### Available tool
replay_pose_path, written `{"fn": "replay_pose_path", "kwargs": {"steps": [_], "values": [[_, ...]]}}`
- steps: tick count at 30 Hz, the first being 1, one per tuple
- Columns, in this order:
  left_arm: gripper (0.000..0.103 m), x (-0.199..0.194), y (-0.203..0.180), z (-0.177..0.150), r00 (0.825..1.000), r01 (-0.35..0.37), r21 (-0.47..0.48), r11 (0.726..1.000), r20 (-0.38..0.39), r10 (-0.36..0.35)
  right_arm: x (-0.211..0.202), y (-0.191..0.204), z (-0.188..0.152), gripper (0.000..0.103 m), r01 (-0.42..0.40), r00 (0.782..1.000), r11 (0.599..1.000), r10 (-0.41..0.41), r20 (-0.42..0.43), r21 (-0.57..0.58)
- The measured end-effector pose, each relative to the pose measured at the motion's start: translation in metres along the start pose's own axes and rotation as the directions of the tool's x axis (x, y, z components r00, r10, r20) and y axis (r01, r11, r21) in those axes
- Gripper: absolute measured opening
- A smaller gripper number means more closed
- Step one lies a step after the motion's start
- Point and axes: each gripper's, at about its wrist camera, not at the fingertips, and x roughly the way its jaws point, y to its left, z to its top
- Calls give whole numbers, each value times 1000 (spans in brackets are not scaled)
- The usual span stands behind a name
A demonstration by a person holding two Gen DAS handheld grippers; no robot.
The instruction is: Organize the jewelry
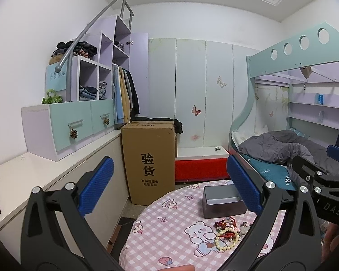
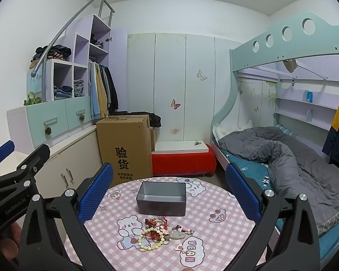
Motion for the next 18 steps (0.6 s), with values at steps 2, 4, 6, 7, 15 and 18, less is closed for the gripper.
{"fn": "replay_pose_path", "kwargs": {"steps": [2, 4, 6, 7, 15, 18], "values": [[97, 2, -1, -2, 1000, 4, 0, 1000, -12, -4, 2, -1, -1, 96, 3, 1000, 1000, -3, -7, 1], [97, 6, -3, -2, 1000, 4, 3, 1000, -22, -4, 5, -3, -3, 96, 3, 1000, 1000, -3, -14, 4], [97, 9, -4, -3, 1000, 3, 6, 1000, -29, -3, 6, -3, -3, 96, 3, 1000, 1000, -3, -16, 6], [97, 10, -5, -3, 1000, 3, 8, 1000, -31, -2, 6, -3, -3, 96, 4, 1000, 1000, -4, -15, 5], [97, 14, -6, -3, 999, 1, 15, 1000, -35, 0, 11, -5, -3, 96, -4, 1000, 1000, 4, -22, 5], [97, 18, -8, -5, 999, 1, 22, 1000, -44, 0, 14, -5, -5, 96, -2, 1000, 1000, 2, -26, 4]]}}
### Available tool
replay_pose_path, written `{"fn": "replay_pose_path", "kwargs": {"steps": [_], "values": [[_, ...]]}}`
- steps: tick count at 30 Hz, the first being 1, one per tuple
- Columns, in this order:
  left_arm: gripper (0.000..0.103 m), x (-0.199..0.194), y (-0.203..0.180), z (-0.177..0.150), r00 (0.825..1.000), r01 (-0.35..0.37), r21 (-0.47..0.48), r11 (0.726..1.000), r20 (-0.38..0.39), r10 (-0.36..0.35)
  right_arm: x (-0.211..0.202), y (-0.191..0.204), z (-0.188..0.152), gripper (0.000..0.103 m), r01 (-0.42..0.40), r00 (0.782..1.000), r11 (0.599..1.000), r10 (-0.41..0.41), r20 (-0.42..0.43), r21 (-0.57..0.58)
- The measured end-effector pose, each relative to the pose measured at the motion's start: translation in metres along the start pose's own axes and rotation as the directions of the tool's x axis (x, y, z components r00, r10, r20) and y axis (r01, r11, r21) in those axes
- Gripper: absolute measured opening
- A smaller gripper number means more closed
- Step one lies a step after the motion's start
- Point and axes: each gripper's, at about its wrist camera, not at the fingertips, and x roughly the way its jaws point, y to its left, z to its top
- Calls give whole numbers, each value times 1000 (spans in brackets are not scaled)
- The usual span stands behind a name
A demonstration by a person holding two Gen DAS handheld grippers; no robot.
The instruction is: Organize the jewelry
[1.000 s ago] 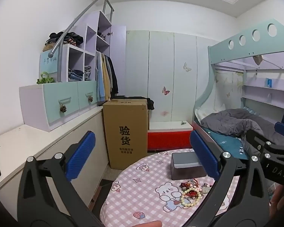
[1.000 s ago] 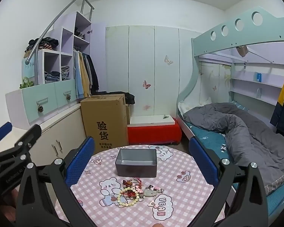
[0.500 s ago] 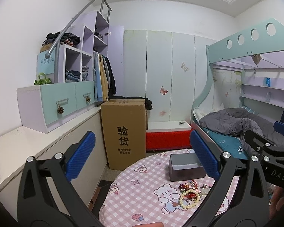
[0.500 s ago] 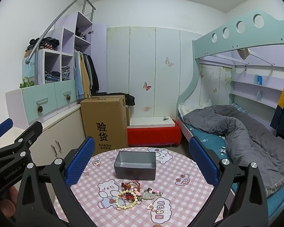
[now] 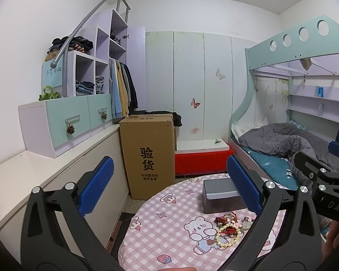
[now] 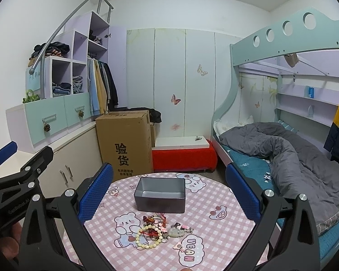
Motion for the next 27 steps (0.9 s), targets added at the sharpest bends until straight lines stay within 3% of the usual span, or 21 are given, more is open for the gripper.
{"fn": "replay_pose_path", "kwargs": {"steps": [12, 17, 23, 27], "values": [[97, 12, -6, -8, 1000, 4, 16, 1000, -24, -3, 5, 1, -5, 96, -18, 1000, 1000, 18, -1, -17], [97, 28, -9, -26, 996, 12, 22, 1000, -89, -10, 14, -8, -15, 96, -1, 999, 1000, 1, -35, -6], [97, 56, -16, -63, 976, 42, 43, 998, -214, -32, 30, -25, -36, 96, 23, 994, 1000, -22, -104, 13], [97, 80, -27, -89, 949, 85, 62, 994, -308, -62, 41, -36, -52, 96, 41, 987, 999, -37, -157, 18]]}}
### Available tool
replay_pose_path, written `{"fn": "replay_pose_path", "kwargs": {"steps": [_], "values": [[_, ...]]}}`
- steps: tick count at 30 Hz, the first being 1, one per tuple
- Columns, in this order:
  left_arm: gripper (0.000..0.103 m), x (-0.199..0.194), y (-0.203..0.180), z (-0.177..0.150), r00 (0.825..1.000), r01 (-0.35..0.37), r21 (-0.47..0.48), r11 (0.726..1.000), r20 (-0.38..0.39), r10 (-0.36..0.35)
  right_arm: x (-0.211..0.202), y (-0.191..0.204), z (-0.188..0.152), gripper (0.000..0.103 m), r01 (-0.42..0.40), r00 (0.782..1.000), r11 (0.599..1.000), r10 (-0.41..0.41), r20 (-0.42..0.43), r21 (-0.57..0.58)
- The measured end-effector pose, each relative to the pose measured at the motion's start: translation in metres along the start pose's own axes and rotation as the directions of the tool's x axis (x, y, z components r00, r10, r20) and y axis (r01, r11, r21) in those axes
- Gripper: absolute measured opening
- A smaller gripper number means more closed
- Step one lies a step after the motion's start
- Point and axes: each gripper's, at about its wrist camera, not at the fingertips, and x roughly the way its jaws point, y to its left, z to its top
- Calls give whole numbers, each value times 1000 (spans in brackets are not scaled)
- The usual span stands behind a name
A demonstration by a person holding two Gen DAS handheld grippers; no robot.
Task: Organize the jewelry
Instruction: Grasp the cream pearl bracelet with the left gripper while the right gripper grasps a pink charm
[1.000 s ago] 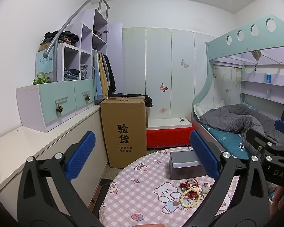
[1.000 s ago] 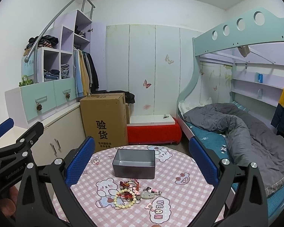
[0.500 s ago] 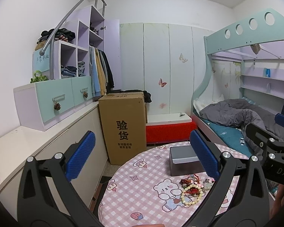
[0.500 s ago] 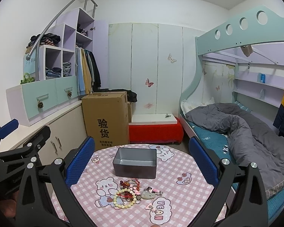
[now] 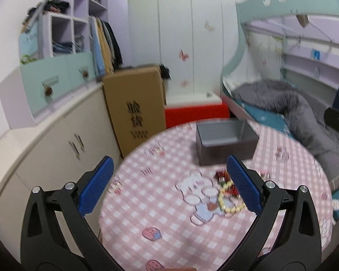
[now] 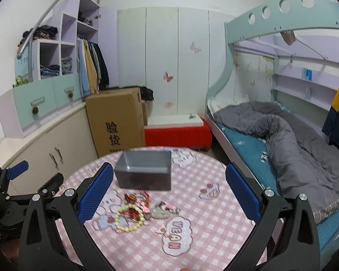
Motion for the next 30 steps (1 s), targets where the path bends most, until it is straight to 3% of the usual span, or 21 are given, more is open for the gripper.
{"fn": "replay_pose_path", "kwargs": {"steps": [9, 20, 23, 24, 25, 27, 30], "values": [[97, 77, -31, -40, 973, 67, 54, 996, -225, -54, 32, -26, -40, 96, 36, 988, 999, -33, -154, 18], [94, 116, -48, -59, 933, 125, 84, 989, -349, -88, 61, -37, -72, 96, 38, 952, 999, -30, -305, 21], [69, 122, -44, -62, 909, 196, 25, 980, -379, -172, 70, -36, -80, 96, 23, 939, 1000, -16, -344, 15], [54, 121, -44, -62, 909, 211, 26, 977, -374, -186, 73, -35, -83, 96, 6, 933, 1000, 0, -360, 16], [31, 119, -47, -61, 907, 236, 42, 971, -369, -204, 77, -34, -87, 96, -10, 928, 1000, 16, -373, 18], [10, 116, -52, -61, 888, 313, 70, 947, -375, -266, 86, -30, -92, 95, -52, 912, 998, 55, -406, 20], [9, 107, -47, -56, 877, 372, 60, 926, -350, -329, 98, -22, -97, 85, -116, 887, 993, 104, -450, 1]]}}
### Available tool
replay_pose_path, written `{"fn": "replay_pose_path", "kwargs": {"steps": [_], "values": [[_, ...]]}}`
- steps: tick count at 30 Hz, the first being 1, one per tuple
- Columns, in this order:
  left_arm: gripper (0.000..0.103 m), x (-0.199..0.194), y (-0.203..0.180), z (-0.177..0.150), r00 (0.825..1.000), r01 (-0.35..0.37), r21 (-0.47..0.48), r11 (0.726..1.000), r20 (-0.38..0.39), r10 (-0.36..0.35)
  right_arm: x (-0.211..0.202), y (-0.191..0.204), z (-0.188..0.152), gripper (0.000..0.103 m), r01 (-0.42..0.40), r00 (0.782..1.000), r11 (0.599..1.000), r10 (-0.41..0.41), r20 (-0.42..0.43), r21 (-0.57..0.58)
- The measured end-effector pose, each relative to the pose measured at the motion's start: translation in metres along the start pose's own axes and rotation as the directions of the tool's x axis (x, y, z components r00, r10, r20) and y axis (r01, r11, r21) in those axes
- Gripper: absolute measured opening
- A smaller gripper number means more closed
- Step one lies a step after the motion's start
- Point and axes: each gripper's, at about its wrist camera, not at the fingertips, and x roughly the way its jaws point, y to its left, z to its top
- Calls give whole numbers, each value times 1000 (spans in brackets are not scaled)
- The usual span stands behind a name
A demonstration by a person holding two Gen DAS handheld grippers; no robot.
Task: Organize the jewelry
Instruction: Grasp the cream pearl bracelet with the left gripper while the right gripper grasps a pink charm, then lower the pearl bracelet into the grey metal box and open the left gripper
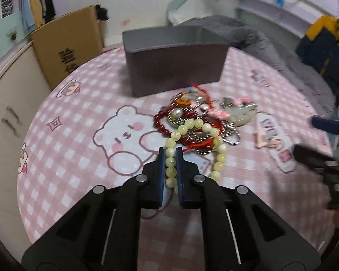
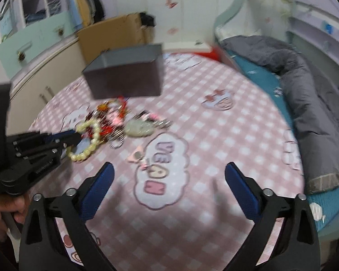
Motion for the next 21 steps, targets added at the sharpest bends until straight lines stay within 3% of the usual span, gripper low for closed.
{"fn": "replay_pose_path", "kwargs": {"steps": [6, 9, 11, 13, 21], "values": [[9, -26, 20, 5, 999, 17, -48, 999, 37, -16, 17, 20, 2, 73, -57, 998, 994, 53, -44, -93], [9, -37, 29, 10, 999, 15, -65, 998, 49, -12, 27, 29, -1, 59, -29, 998, 988, 22, -51, -151], [9, -47, 31, 10, 998, 15, -68, 998, 62, -11, 26, 34, -3, 46, -45, 999, 984, 42, -24, -170], [9, -56, 30, 11, 997, 14, -64, 998, 71, -10, 26, 34, 0, 16, -55, 998, 985, 51, -24, -164], [9, -65, 34, 21, 997, 44, -89, 995, 72, -37, 12, 14, 15, 14, -184, 982, 982, 182, -46, -47]]}}
